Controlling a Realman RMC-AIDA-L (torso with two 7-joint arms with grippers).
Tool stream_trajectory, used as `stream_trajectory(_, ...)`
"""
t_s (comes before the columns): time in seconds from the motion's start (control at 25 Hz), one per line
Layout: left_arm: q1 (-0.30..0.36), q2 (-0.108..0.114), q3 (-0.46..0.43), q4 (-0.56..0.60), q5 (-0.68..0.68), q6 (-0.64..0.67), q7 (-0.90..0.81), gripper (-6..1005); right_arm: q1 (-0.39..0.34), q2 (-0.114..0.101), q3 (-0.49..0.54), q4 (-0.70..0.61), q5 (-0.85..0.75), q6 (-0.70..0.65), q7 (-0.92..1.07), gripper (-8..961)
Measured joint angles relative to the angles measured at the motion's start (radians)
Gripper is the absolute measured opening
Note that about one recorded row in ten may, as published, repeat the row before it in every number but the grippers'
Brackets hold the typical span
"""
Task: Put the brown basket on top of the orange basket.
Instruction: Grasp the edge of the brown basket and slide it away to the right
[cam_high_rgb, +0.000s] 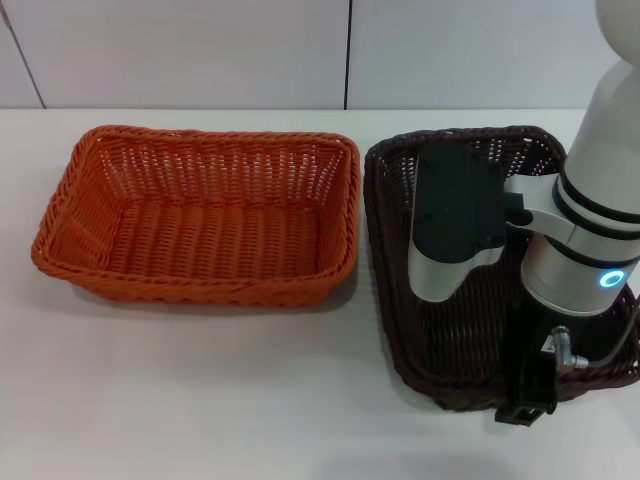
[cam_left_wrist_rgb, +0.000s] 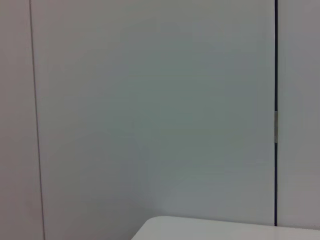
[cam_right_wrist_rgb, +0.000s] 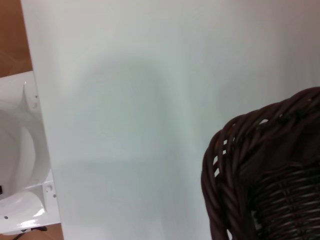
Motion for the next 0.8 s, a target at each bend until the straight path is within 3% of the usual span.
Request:
stream_trajectory(0.12,0.000,0.000,0.000,0.000,0.000,-0.001,0.000,769,0.000,0.000,0.000,-0.004,0.000,-0.001,0.000,451)
stream_trajectory(0.48,-0.001,0.000,0.000,0.004,0.000,-0.002,0.001,769,-0.014,0.002,-0.028,-0.032,-0.003,-0.004,-0.001,267)
stream_trajectory(0.8,0.004,0.001,-0.002,0.003,0.000,-0.003,0.002,768,-0.016,0.002,-0.032,-0.054,-0.029,0.015,0.035,261)
